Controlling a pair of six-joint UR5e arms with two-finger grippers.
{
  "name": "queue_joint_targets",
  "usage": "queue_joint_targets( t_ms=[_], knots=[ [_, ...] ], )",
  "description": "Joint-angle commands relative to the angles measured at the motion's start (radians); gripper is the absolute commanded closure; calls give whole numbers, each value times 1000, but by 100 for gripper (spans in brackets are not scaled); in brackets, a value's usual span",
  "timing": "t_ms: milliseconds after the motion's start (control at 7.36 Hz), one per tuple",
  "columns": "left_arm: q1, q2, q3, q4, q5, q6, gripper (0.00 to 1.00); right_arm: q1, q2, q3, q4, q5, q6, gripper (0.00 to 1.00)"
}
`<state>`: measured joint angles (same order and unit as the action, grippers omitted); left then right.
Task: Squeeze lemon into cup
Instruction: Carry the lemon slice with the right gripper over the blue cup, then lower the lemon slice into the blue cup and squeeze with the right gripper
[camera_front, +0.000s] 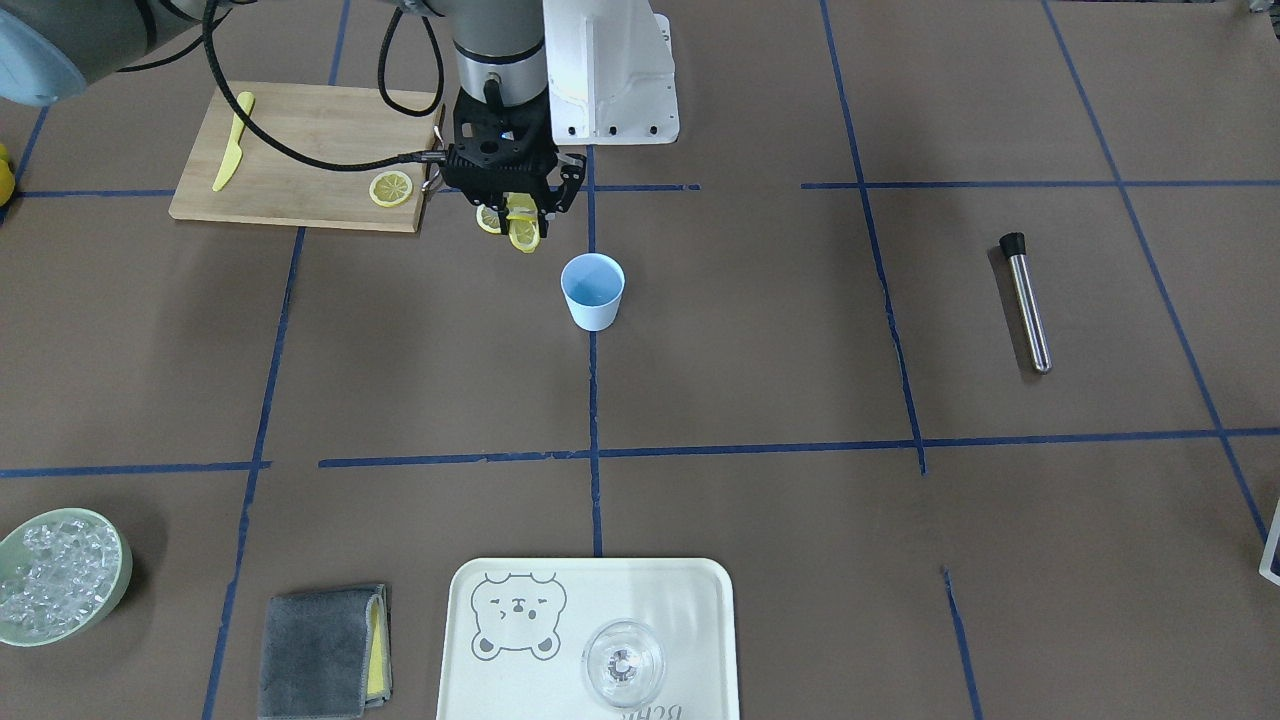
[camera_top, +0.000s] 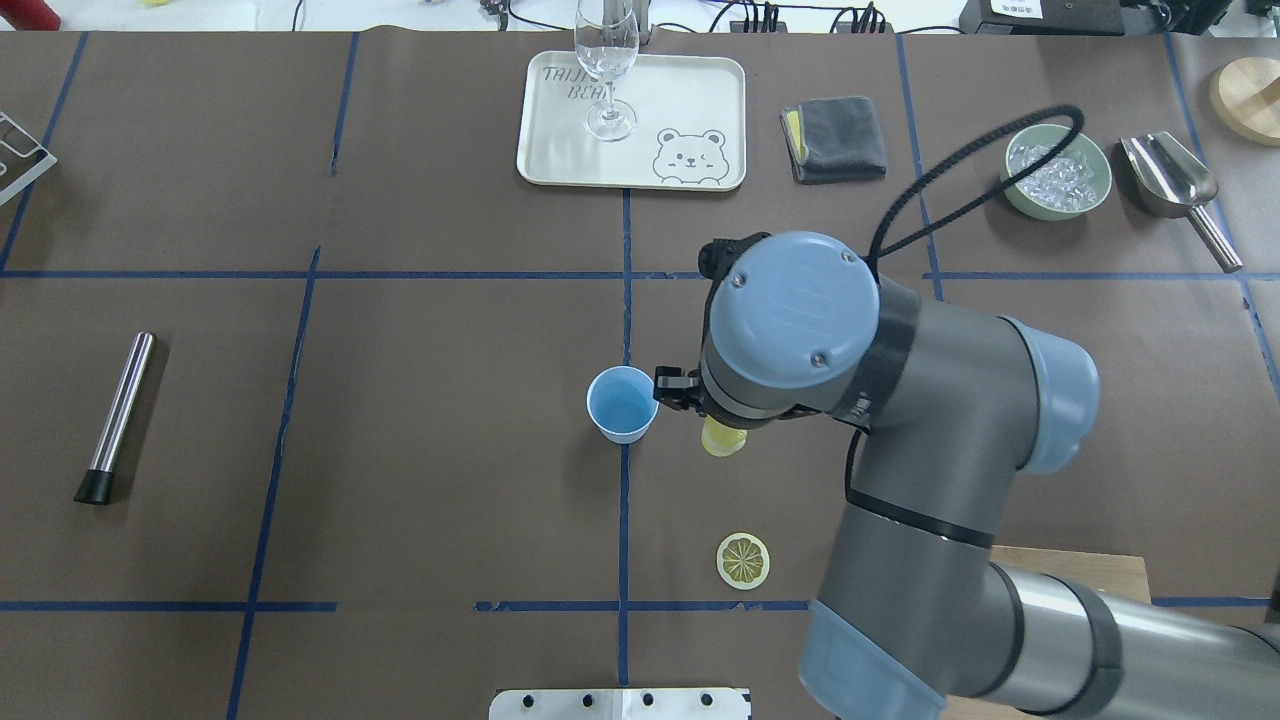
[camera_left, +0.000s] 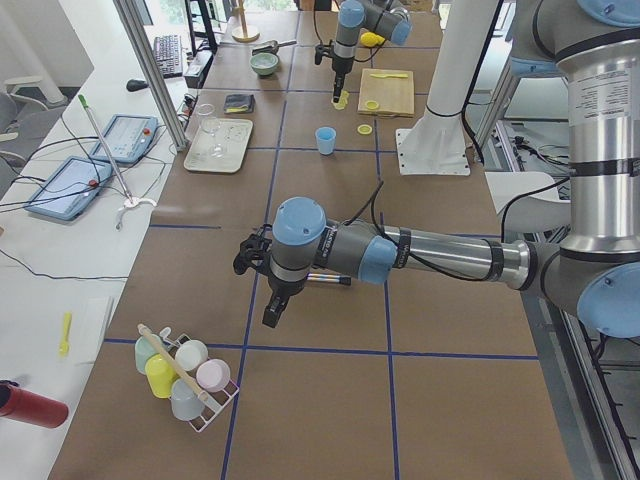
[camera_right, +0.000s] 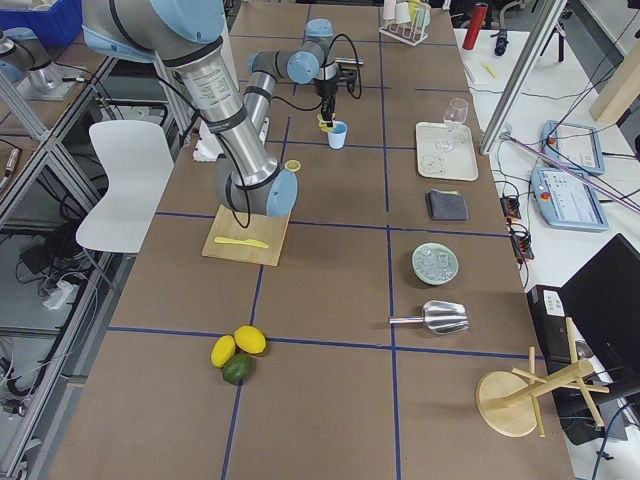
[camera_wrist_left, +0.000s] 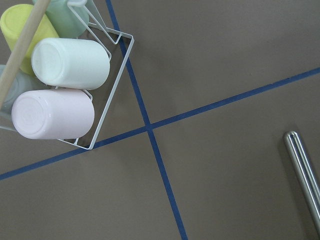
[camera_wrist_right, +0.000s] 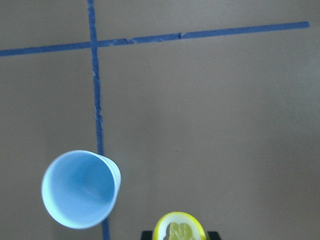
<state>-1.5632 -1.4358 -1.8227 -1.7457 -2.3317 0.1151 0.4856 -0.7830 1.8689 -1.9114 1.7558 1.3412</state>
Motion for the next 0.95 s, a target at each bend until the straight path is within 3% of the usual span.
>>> queue_joint_targets(
  t_ms=[0,136,543,815],
  knots=[
    [2,0,9,0,0,0,0,18,128,-156,18,2,-2,100],
    [2,0,11,0,0,0,0,16,131,-177,26,1,-2,99],
    [3,0,17,0,-2,0,0,-25,108,-182,26,1,-2,82],
    [5,-3,28,0,-2,0,0,-50,105,-180,26,-4,0,65]
  ],
)
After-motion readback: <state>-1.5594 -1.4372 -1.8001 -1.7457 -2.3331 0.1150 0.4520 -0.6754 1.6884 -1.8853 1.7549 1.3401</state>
